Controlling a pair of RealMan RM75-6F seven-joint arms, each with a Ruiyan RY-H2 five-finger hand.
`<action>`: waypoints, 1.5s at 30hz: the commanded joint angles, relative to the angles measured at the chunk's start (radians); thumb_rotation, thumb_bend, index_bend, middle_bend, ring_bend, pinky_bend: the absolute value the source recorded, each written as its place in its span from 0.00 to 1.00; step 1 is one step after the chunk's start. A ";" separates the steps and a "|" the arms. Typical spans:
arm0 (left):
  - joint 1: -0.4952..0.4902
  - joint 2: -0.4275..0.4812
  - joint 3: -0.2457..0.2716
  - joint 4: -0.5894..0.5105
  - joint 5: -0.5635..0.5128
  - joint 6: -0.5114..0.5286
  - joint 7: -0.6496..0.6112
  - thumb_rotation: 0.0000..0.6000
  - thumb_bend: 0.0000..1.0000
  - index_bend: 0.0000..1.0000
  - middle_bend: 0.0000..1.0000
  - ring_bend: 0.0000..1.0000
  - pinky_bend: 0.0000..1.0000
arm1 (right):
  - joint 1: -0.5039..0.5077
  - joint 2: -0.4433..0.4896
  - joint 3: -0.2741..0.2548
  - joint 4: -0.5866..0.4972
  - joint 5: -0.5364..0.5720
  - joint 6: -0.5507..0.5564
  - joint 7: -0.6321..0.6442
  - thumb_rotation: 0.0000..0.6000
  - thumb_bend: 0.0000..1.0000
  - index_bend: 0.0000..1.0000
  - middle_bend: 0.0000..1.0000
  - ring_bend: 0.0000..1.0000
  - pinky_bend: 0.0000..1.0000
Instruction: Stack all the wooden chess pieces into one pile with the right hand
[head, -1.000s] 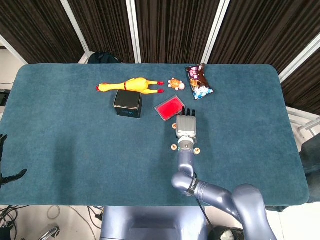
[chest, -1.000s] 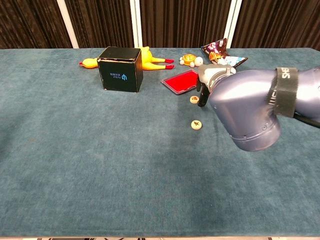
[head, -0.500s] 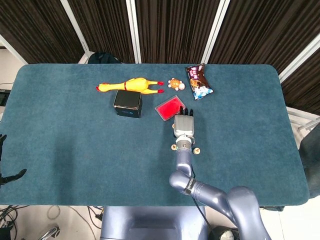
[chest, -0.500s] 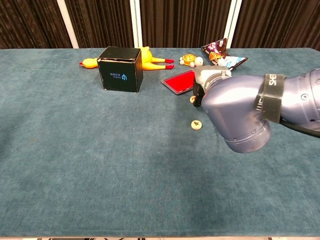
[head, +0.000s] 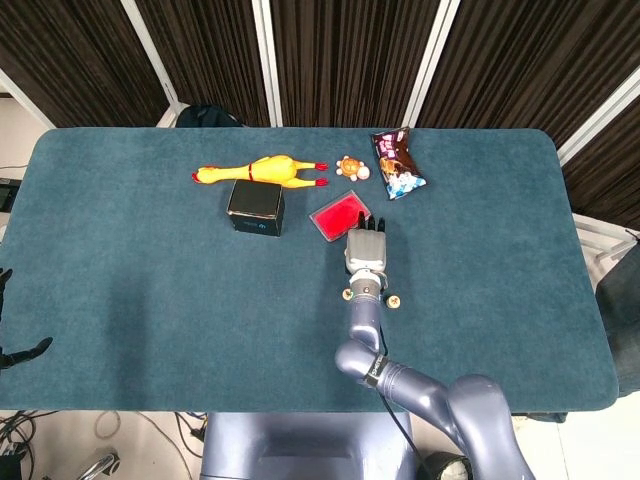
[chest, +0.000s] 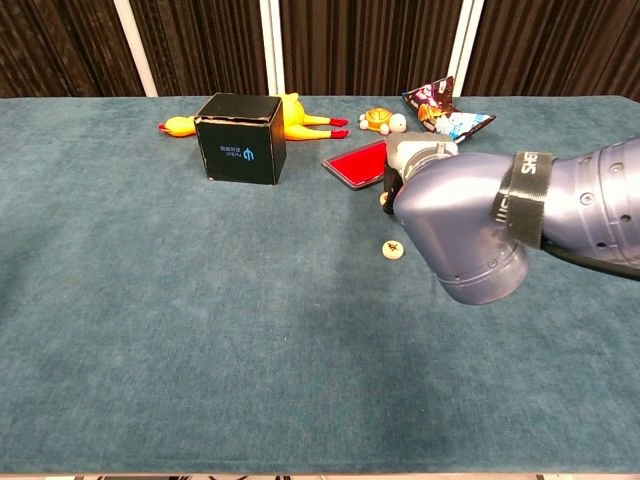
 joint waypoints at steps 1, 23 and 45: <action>0.000 0.000 0.000 0.000 -0.001 0.000 0.000 1.00 0.01 0.04 0.01 0.00 0.15 | 0.003 -0.006 0.006 0.013 0.000 -0.007 -0.002 1.00 0.42 0.46 0.00 0.00 0.00; 0.000 0.002 -0.002 -0.001 -0.005 -0.001 -0.001 1.00 0.01 0.04 0.01 0.00 0.15 | 0.005 -0.018 0.036 0.048 -0.019 -0.029 -0.007 1.00 0.42 0.51 0.00 0.00 0.00; 0.003 0.000 0.001 -0.005 0.004 0.010 0.009 1.00 0.01 0.04 0.01 0.00 0.15 | -0.272 0.445 -0.081 -0.838 -0.010 0.230 -0.129 1.00 0.42 0.51 0.00 0.00 0.00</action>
